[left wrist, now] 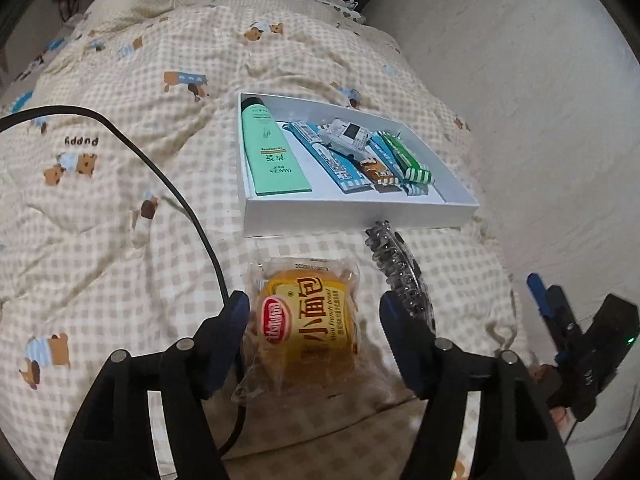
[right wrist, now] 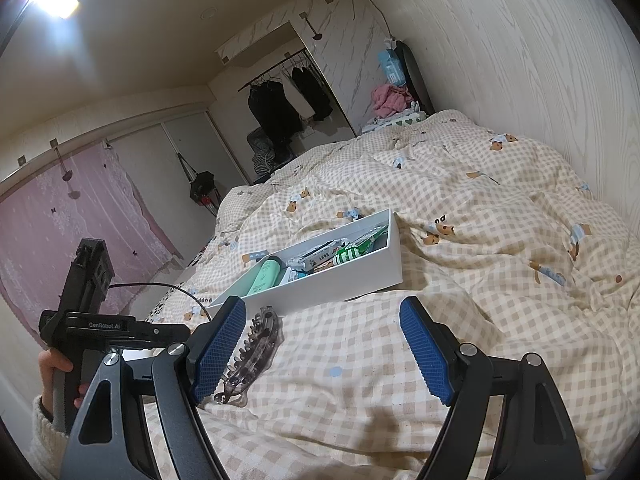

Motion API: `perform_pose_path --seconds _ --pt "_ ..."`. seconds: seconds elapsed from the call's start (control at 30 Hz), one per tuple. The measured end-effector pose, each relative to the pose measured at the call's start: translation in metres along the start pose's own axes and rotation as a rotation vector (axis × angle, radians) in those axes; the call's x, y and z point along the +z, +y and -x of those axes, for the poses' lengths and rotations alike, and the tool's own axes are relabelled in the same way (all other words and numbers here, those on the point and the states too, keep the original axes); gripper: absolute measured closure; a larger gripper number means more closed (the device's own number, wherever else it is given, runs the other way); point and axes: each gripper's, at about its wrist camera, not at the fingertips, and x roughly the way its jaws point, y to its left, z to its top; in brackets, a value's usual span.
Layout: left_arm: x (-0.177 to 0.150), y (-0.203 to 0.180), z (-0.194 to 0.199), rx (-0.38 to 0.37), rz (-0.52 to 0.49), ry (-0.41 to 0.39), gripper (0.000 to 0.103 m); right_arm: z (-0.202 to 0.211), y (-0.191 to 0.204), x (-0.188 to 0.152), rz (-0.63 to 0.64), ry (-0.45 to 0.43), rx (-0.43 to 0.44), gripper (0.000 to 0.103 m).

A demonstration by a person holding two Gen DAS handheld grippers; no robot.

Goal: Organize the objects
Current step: 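Grasp the clear claw hair clip with the right tool while the left tool holds the bun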

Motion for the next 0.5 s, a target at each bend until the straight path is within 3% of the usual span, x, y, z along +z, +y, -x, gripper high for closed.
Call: perform_pose_path --seconds 0.13,0.17,0.2,0.27,0.33,0.43,0.5 --pt "-0.005 -0.013 -0.012 0.036 -0.114 0.01 0.025 0.0 0.0 0.0 0.0 -0.001 0.0 0.023" --pt "-0.007 -0.013 -0.014 0.053 -0.128 0.005 0.027 0.0 0.0 0.0 0.001 -0.002 -0.001 0.023" --pt "-0.009 -0.011 -0.015 0.07 -0.13 -0.001 0.038 0.0 0.001 0.0 0.004 -0.001 -0.002 0.023" --pt "-0.013 -0.007 -0.013 0.063 -0.119 -0.017 0.042 -0.001 0.002 0.001 0.013 0.007 -0.002 0.023" --pt "-0.015 -0.006 -0.006 0.001 -0.132 -0.036 0.044 -0.004 0.007 0.002 0.037 0.028 -0.006 0.023" --pt "-0.022 -0.007 0.014 -0.19 -0.154 -0.119 0.045 -0.008 0.015 0.001 0.085 0.052 -0.021 0.023" --pt "-0.028 -0.012 0.029 -0.235 -0.176 -0.197 0.045 -0.009 0.02 0.002 0.109 0.059 -0.019 0.023"
